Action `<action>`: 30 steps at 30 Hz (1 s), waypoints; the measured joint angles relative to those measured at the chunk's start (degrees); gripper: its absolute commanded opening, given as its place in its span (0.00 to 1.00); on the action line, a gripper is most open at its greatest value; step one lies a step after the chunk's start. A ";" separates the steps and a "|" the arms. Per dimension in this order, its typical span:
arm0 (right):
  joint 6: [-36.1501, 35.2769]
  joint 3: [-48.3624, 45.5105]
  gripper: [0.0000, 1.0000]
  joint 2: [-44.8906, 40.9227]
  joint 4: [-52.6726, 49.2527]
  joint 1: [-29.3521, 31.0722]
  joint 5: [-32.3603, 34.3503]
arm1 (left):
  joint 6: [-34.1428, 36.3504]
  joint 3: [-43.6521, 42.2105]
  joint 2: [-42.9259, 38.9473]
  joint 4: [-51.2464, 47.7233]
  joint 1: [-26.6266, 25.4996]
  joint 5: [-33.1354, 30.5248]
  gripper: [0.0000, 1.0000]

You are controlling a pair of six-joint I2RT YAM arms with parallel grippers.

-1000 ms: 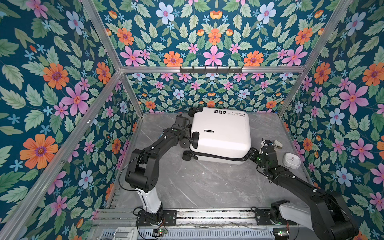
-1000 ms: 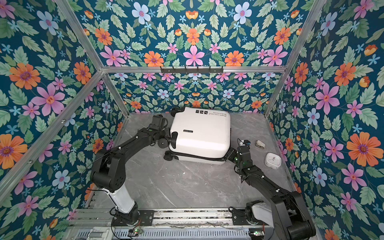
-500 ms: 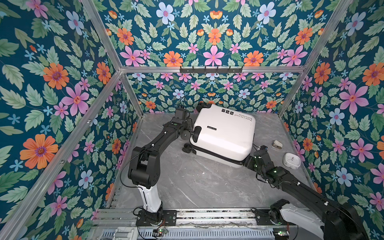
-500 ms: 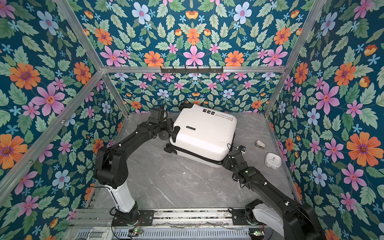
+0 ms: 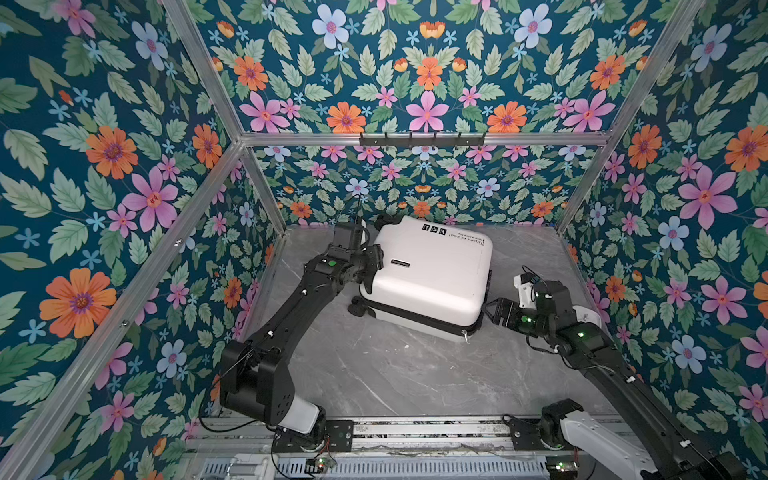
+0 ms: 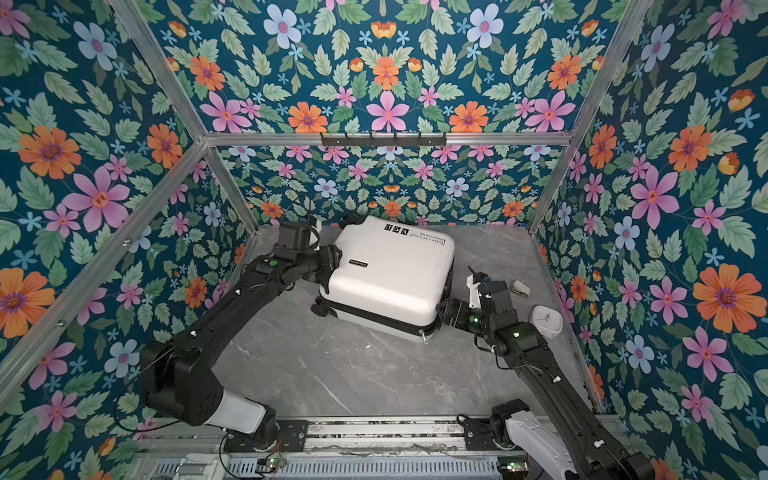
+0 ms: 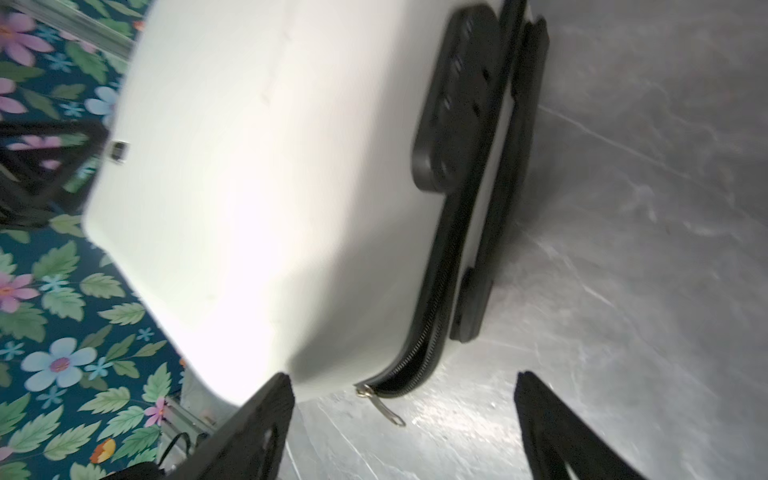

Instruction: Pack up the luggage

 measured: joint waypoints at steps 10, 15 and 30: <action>-0.28 15.52 0.89 14.49 6.49 -11.89 -7.67 | -0.55 -4.81 -13.68 -6.25 0.33 -1.18 0.66; 0.46 24.24 0.88 26.36 10.25 -14.10 -11.85 | -4.39 -14.01 -20.24 -6.99 -0.07 1.29 0.64; 1.53 52.30 0.80 61.64 14.53 -16.65 -25.97 | -18.91 -38.51 -24.37 9.88 -0.50 8.66 0.66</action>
